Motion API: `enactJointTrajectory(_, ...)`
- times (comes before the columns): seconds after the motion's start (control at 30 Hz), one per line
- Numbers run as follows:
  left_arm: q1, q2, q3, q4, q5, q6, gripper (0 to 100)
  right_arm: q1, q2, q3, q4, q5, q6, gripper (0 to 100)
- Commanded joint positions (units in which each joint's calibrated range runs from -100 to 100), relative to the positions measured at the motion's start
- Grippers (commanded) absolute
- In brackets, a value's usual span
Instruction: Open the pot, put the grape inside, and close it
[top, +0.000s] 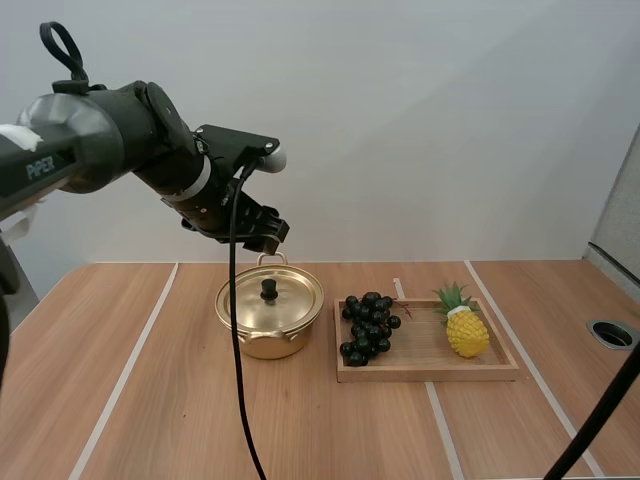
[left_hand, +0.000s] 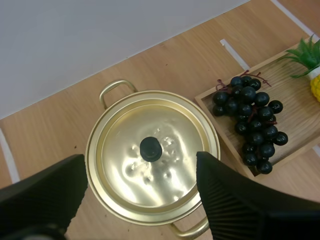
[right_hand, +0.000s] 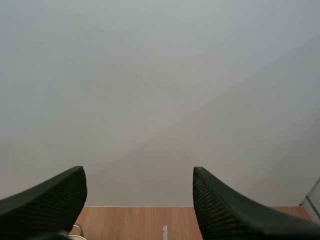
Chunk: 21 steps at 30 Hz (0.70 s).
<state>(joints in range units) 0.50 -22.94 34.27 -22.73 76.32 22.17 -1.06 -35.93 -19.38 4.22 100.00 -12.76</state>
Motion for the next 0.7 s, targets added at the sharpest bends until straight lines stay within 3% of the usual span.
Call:
enactJointTrajectory(0.0,-0.13,2.03,0.23,-3.61,-2.56,1.43,100,-0.17,-0.76,-0.57,0.15,0.00,0.40,100)
enactJointTrajectory(0.67,-0.13,14.23,0.23,-3.64,-9.47,2.81,100,-0.17,-0.76,-0.57,0.15,0.00,0.40,100)
